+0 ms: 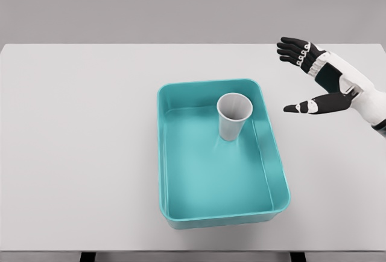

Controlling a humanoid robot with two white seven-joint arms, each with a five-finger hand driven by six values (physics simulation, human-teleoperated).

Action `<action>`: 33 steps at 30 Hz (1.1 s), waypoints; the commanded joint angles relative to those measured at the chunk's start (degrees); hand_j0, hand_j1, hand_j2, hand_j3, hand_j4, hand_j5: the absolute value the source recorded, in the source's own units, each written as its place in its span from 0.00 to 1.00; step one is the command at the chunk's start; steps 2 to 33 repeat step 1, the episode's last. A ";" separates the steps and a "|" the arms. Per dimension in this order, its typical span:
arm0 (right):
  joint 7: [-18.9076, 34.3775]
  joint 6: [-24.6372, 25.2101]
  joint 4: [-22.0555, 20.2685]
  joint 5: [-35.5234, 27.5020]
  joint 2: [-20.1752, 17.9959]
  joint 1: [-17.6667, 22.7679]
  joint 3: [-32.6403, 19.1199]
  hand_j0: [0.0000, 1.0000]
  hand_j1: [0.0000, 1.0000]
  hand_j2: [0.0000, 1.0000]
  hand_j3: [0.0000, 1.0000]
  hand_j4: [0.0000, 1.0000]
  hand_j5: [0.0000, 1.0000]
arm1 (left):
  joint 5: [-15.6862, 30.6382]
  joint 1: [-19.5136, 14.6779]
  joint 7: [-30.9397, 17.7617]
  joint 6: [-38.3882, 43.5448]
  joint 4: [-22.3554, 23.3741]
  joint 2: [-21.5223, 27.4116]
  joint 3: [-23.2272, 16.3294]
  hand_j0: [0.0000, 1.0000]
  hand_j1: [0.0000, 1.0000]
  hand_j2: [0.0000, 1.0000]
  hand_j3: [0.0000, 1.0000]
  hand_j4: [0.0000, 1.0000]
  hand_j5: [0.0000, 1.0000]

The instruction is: Put the paper cup into the basket with your right arm

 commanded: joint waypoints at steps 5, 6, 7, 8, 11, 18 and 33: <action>-0.01 -0.03 -0.02 -0.30 -0.06 0.00 0.05 0.99 0.99 0.99 0.99 0.99 0.99 | 0.36 0.00 -0.03 0.02 -0.08 0.00 0.00 1.00 1.00 1.00 1.00 1.00 1.00; -0.01 -0.03 -0.02 -0.30 -0.06 0.00 0.05 0.99 0.99 0.99 0.99 0.99 0.99 | 0.36 0.00 -0.03 0.02 -0.08 0.00 0.00 1.00 1.00 1.00 1.00 1.00 1.00; -0.01 -0.03 -0.02 -0.30 -0.06 0.00 0.05 0.99 0.99 0.99 0.99 0.99 0.99 | 0.36 0.00 -0.03 0.02 -0.08 0.00 0.00 1.00 1.00 1.00 1.00 1.00 1.00; -0.01 -0.03 -0.02 -0.30 -0.06 0.00 0.05 0.99 0.99 0.99 0.99 0.99 0.99 | 0.36 0.00 -0.03 0.02 -0.08 0.00 0.00 1.00 1.00 1.00 1.00 1.00 1.00; -0.01 -0.03 -0.02 -0.30 -0.06 0.00 0.05 0.99 0.99 0.99 0.99 0.99 0.99 | 0.36 0.00 -0.03 0.02 -0.08 0.00 0.00 1.00 1.00 1.00 1.00 1.00 1.00; -0.01 -0.03 -0.02 -0.30 -0.06 0.00 0.05 0.99 0.99 0.99 0.99 0.99 0.99 | 0.36 0.00 -0.03 0.02 -0.08 0.00 0.00 1.00 1.00 1.00 1.00 1.00 1.00; -0.01 -0.03 -0.02 -0.30 -0.06 0.00 0.05 0.99 0.99 0.99 0.99 0.99 0.99 | 0.36 0.00 -0.03 0.02 -0.08 0.00 0.00 1.00 1.00 1.00 1.00 1.00 1.00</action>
